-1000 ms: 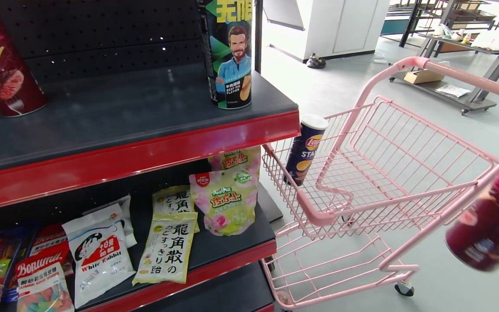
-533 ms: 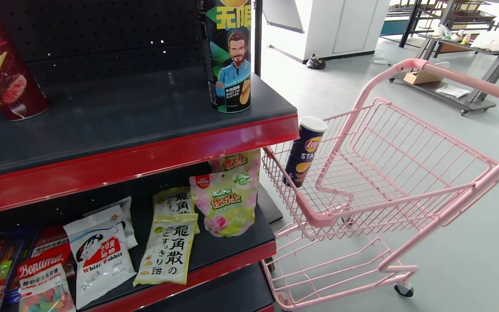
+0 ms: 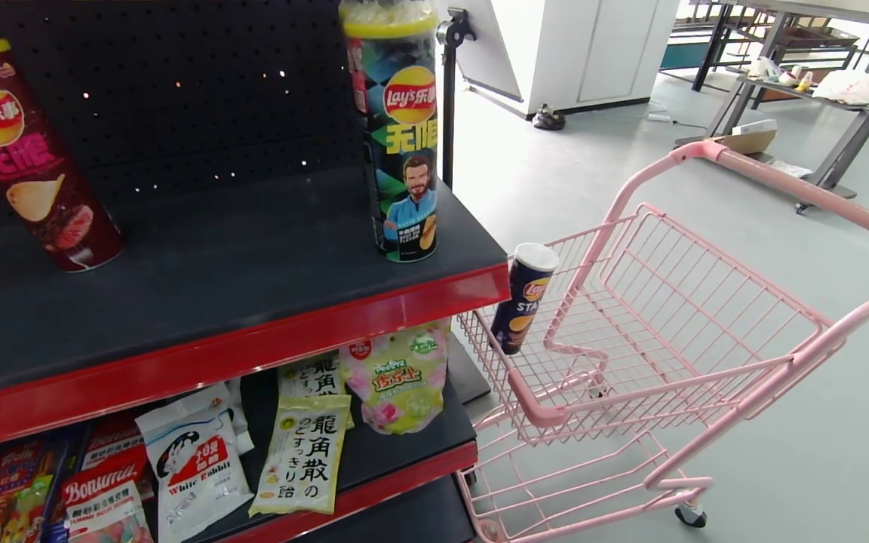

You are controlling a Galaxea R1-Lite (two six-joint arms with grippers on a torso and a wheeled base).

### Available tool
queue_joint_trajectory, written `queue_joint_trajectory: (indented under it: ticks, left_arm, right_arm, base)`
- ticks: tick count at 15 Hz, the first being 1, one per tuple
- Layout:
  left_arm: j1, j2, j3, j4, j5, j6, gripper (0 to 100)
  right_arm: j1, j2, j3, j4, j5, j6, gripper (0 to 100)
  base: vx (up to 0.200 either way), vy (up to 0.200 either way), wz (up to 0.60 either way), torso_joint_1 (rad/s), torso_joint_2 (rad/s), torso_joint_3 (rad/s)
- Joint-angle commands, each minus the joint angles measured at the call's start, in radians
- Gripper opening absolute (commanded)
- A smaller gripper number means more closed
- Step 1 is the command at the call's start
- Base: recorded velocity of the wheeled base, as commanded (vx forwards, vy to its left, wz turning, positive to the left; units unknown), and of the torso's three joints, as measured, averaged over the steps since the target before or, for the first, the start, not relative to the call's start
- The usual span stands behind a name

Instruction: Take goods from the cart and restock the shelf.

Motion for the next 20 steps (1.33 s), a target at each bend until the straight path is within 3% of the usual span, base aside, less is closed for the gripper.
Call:
queue_joint_trajectory:
  ticks: [1,12,20]
  left_arm:
    - [0.000,0.001,0.000,-0.001,0.002,0.000,100]
    - [0.000,0.001,0.000,0.001,0.002,0.000,100]
    - [0.000,0.001,0.000,-0.001,0.002,-0.002,100]
  right_arm:
    - [0.003,0.036,-0.020,0.000,0.002,-0.008,0]
    - [0.003,0.133,-0.082,-0.031,0.004,-0.010,0]
    - [0.001,0.140,-0.073,-0.052,0.002,-0.028,0]
  base:
    - [0.000,0.000,0.00,0.159,-0.52,-0.373]
    - [0.000,0.000,0.00,0.193,-0.54,-0.351]
    - [0.000,0.000,0.60,0.015,-0.03,-0.020]
